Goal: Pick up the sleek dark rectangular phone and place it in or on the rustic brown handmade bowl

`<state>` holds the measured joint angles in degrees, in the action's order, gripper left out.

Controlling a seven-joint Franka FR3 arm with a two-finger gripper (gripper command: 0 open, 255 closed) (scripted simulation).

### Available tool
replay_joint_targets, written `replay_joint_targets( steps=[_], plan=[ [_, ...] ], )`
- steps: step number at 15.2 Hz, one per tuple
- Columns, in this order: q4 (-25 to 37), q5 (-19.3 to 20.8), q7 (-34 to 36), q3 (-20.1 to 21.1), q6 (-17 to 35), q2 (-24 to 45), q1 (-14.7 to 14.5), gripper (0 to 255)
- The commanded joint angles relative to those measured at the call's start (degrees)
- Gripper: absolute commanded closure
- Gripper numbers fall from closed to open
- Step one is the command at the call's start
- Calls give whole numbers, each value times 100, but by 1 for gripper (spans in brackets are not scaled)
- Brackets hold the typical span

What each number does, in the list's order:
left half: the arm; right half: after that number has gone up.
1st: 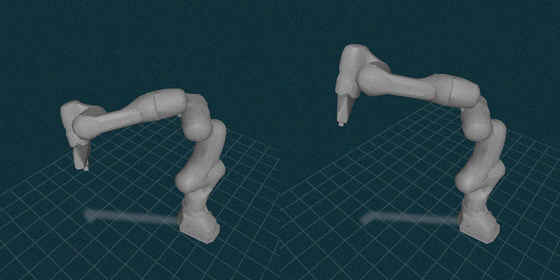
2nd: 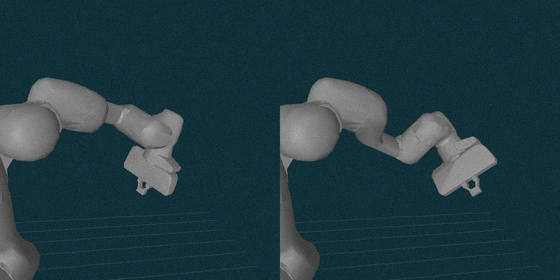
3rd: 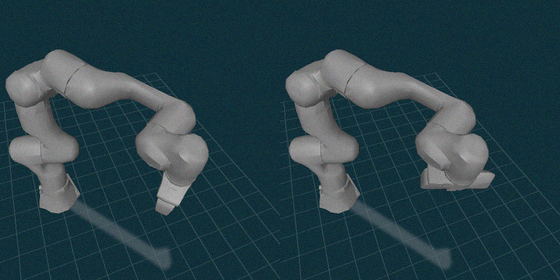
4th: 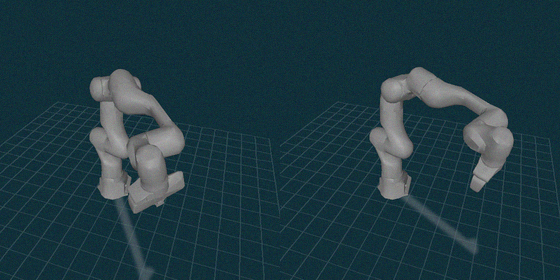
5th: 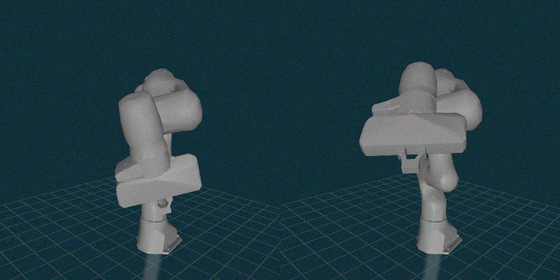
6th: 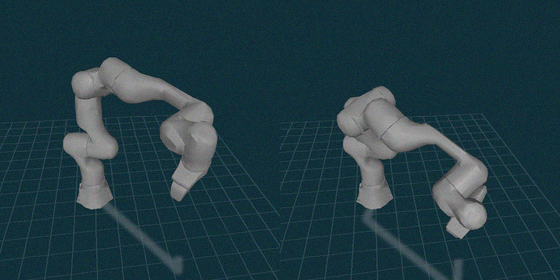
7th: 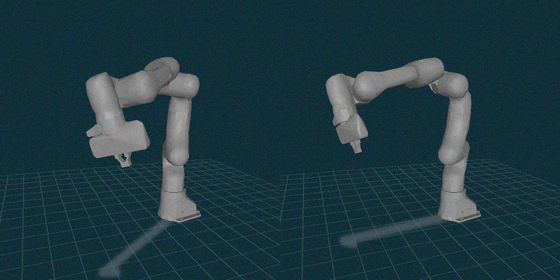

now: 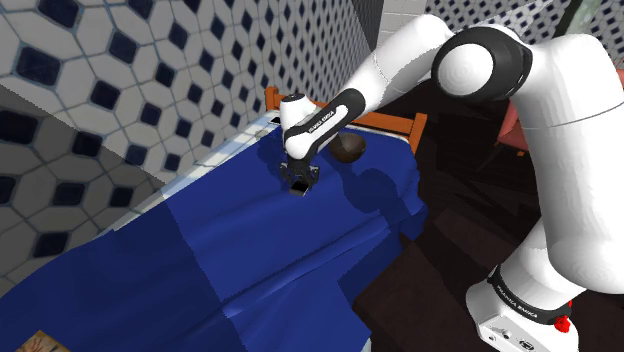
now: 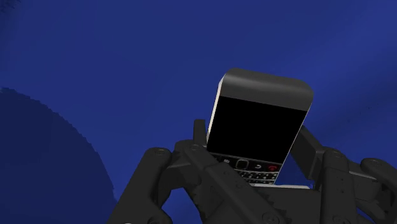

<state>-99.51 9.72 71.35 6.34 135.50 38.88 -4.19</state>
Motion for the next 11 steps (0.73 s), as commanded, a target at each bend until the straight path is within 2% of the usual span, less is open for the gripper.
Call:
replay_joint_targets(
  steps=[1,11],
  plan=[
    [-41,-18,-7,16,-90,-130,6,255],
    [-42,-112,-84,84,-607,-651,50,255]
  ],
)
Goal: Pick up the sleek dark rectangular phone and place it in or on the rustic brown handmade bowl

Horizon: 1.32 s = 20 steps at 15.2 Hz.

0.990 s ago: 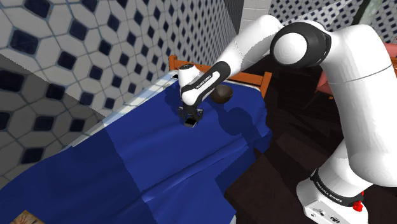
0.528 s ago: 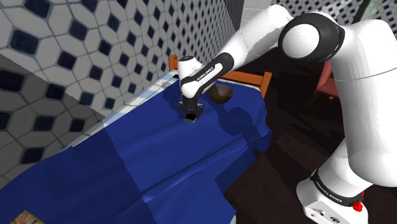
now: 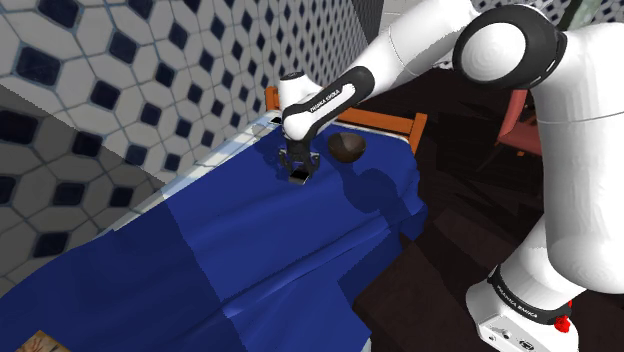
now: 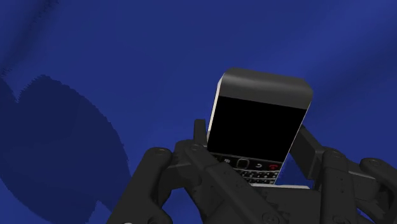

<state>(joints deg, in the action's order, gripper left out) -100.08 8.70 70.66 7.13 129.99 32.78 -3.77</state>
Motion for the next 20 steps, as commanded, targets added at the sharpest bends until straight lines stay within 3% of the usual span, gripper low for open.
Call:
replay_joint_targets(
  steps=[1,8,20],
  plan=[
    [22,-19,-22,11,-111,-90,12,255],
    [102,-82,-75,47,-492,-395,34,255],
    [926,-195,-1489,-271,-755,76,1049,255]
  ],
)
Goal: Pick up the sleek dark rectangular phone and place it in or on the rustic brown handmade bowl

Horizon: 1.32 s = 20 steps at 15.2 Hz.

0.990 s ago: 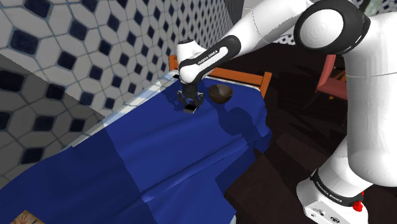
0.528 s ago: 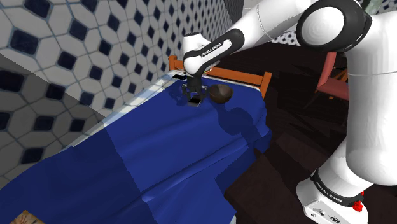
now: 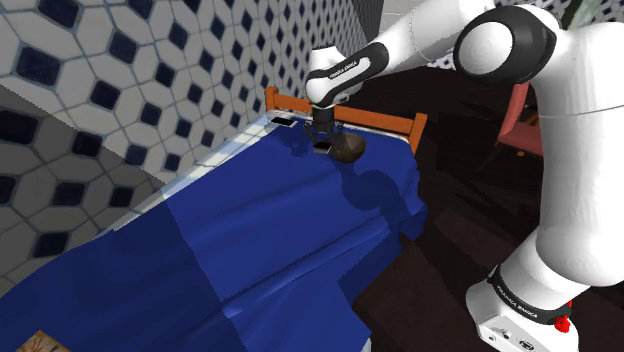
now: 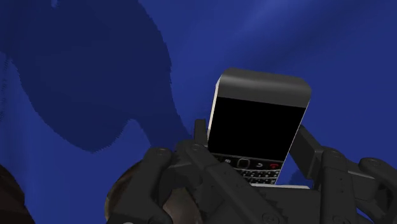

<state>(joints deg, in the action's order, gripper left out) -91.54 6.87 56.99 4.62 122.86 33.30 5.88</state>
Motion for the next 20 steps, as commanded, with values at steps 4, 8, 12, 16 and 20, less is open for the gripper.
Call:
replay_joint_targets(
  steps=[4,8,12,16,20],
  plan=[
    [613,-51,-568,-109,-239,338,403,255],
    [1326,-93,-998,-186,-512,750,711,255],
    [2284,-134,-1412,-250,-896,1298,1007,255],
    [2797,-149,-1588,-277,-1019,1677,1138,255],
    [2714,-141,-1573,-282,-806,1808,1139,255]
  ],
)
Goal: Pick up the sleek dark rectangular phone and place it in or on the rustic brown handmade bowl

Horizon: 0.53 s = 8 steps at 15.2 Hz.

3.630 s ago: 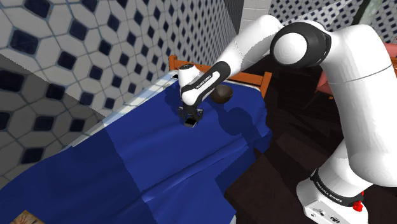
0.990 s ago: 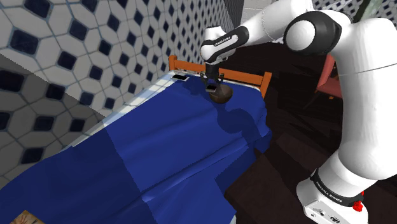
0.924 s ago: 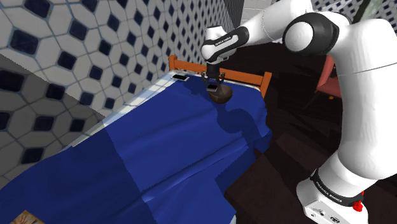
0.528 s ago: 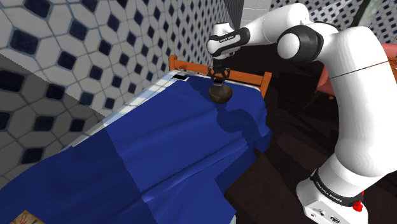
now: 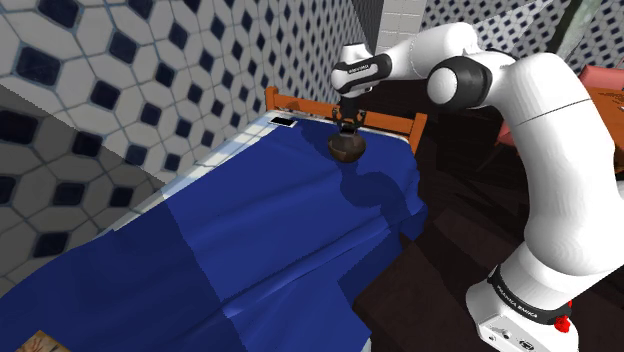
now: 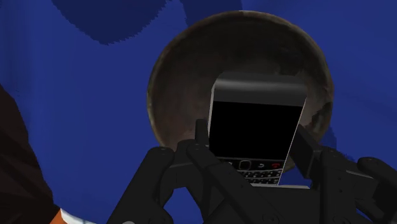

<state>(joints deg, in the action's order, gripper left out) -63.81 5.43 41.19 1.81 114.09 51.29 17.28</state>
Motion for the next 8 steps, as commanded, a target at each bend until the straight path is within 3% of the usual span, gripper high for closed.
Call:
replay_joint_targets(
  steps=[1,8],
  plan=[
    [-69,4,10,-2,120,48,-1,255],
    [-111,18,35,-12,466,352,-4,255]
  ],
)
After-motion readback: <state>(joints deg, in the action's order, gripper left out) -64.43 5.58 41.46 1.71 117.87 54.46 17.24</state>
